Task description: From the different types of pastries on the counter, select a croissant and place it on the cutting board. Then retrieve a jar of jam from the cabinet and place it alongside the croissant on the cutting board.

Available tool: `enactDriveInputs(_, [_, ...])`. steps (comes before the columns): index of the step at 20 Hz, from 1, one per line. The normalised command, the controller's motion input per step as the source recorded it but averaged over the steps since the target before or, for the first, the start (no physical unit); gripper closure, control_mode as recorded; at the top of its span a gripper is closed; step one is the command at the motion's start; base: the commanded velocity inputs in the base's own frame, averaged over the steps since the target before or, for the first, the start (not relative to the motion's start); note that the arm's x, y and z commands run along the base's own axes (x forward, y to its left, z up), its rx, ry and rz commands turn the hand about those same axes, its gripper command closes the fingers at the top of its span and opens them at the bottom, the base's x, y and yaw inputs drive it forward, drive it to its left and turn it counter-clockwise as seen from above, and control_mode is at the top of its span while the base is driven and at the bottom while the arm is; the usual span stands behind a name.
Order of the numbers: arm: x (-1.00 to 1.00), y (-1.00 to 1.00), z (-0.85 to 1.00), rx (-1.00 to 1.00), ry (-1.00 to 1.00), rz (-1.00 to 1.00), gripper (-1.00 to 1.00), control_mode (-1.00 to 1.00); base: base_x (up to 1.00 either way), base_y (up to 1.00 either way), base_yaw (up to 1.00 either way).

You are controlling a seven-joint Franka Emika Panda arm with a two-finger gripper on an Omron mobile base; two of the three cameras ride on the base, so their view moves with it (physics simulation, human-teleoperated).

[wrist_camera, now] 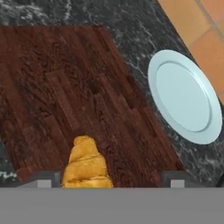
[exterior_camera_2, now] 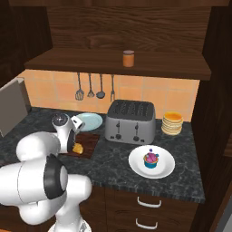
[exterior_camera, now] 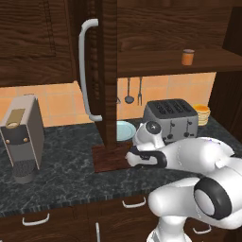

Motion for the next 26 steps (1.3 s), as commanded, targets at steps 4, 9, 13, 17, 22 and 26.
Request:
enactDriveInputs(4, [-0.07,0.01,0.62,0.0,-0.05,0.0,-1.0,-1.0,0.0,0.0,0.0])
enactDriveInputs(9, [-0.38,-0.21,0.88,0.01,-0.27,-0.01,-1.0,-1.0,0.0,0.0,0.0])
enactDriveInputs(13, [-0.87,-0.43,0.95,0.08,-0.28,-0.18,-1.0,-1.0,0.0,0.0,0.0])
enactDriveInputs(17, [-0.81,-0.43,1.0,0.16,-0.21,-0.29,-1.0,-1.0,0.0,0.0,0.0])
enactDriveInputs(22, [-0.65,-0.34,1.0,0.17,-0.17,-0.25,-1.0,-1.0,0.0,0.0,0.0])
enactDriveInputs(26, [-0.41,-0.3,1.0,0.19,-0.02,-0.24,-1.0,-1.0,0.0,0.0,0.0])
